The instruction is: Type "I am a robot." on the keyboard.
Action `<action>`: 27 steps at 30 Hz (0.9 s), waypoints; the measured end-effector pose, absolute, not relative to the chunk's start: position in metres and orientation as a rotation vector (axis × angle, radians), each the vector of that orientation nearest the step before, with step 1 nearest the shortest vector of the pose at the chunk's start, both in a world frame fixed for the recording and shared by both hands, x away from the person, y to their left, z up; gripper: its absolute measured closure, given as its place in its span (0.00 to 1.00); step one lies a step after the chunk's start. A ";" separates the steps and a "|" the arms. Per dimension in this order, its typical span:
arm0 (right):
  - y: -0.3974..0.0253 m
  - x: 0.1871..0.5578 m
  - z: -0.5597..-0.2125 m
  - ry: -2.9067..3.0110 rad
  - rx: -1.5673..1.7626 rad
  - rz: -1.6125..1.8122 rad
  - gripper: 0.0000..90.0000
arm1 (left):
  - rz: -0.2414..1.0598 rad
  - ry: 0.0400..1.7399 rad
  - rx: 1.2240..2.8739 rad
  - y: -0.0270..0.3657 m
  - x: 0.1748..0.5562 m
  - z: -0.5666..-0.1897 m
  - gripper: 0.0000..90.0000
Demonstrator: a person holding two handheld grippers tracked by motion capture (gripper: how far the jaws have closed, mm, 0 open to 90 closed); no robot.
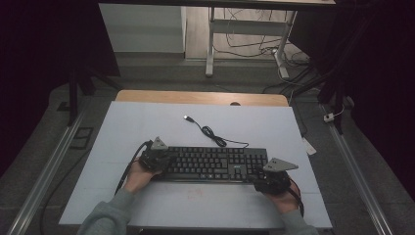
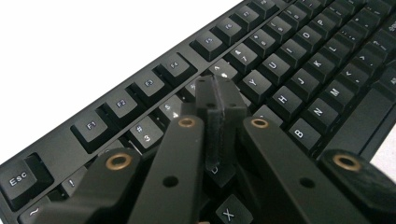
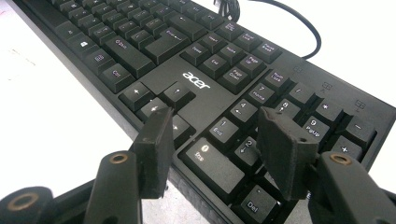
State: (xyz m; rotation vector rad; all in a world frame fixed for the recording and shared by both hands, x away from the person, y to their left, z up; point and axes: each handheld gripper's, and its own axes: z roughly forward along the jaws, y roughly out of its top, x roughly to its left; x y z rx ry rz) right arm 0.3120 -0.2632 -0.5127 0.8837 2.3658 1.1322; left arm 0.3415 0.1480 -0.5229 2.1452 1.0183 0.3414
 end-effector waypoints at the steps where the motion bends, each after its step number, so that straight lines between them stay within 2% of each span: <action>1: -0.263 0.312 -0.513 2.366 0.887 1.131 0.52 | 0.343 1.019 2.145 0.148 0.342 -0.523 0.99; 14: -0.263 0.312 -0.513 2.366 0.887 1.130 0.52 | 0.347 1.025 2.145 0.149 0.342 -0.524 0.99; 23: -0.264 0.312 -0.512 2.368 0.883 1.141 0.52 | 0.345 1.026 2.061 0.158 0.337 -0.513 0.98; 27: -0.264 0.312 -0.512 2.366 0.882 1.144 0.52 | 0.327 1.021 2.039 0.163 0.334 -0.508 0.89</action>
